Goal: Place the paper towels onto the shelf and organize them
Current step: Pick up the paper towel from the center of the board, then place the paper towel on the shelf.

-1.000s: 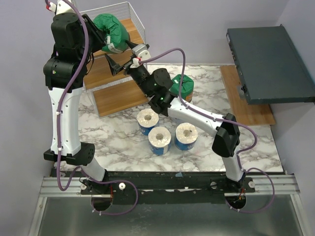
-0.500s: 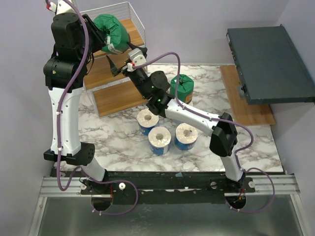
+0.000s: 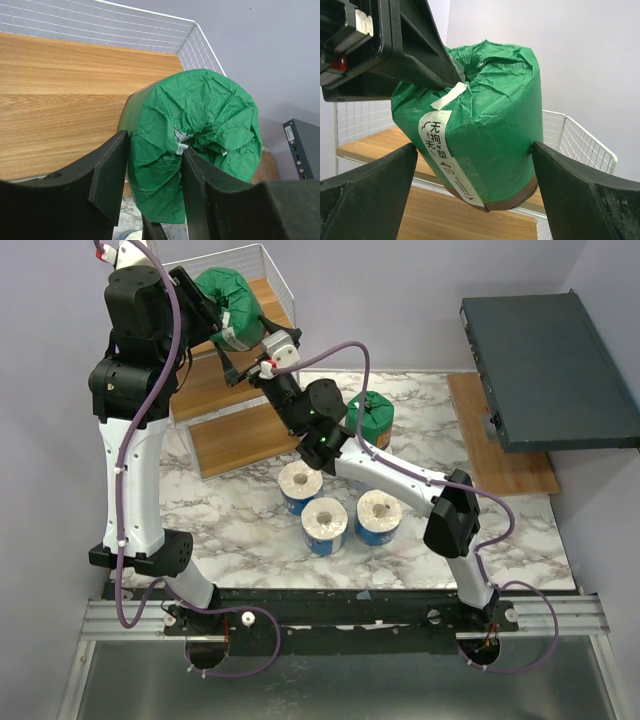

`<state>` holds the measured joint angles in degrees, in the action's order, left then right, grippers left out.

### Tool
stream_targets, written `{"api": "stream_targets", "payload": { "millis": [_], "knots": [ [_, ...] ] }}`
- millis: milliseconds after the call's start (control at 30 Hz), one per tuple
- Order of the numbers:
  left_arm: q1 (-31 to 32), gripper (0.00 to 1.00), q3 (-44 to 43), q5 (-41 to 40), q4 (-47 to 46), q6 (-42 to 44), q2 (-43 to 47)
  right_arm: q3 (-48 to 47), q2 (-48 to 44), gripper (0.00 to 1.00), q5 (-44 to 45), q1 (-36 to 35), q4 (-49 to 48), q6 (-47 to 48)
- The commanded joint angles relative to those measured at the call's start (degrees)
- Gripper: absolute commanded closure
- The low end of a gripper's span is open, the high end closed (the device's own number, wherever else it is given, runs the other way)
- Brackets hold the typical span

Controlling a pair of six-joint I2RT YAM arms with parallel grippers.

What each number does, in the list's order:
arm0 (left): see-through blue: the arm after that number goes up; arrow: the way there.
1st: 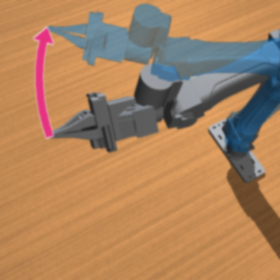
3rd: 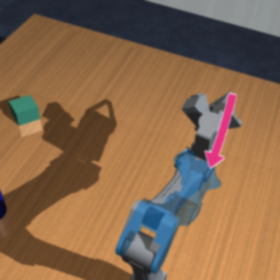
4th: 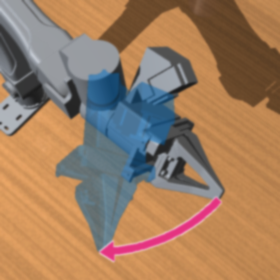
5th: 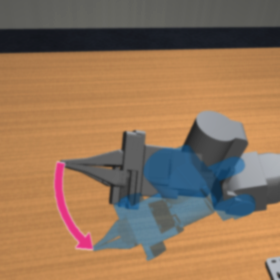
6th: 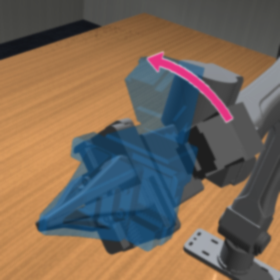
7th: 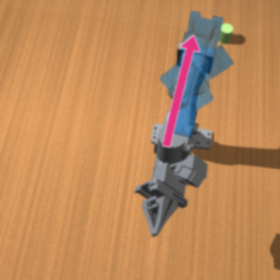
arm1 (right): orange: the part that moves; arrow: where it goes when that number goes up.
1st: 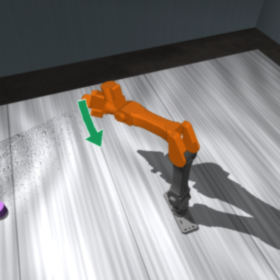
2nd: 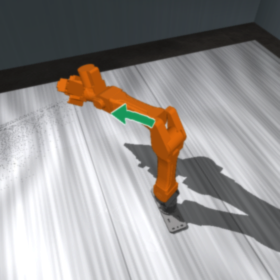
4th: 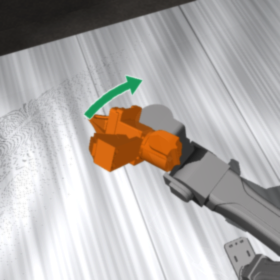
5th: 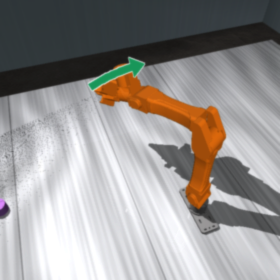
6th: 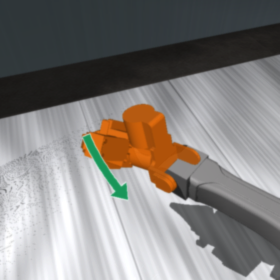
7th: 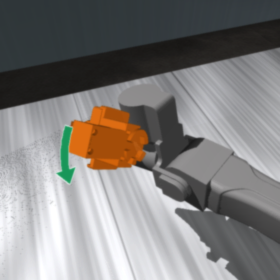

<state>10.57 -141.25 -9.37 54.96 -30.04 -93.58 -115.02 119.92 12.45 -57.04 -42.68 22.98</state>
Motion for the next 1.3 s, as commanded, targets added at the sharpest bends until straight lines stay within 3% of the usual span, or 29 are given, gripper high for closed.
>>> {"api": "stream_targets", "payload": {
  "millis": [0, 1267],
  "knots": [
    [0.1, 0.52, -0.5, 1.8, 0.1, -0.4, 0.0, -3.8, 2.1, 0.00, -2.1, -0.5, 1.8, -1.8],
    [0.1, 0.15, -0.1, 4.5, -2.3, -1.8, 3.2, -12.3, 5.9, 0.00, 0.7, -0.4, 9.0, -5.9]
  ]
}}
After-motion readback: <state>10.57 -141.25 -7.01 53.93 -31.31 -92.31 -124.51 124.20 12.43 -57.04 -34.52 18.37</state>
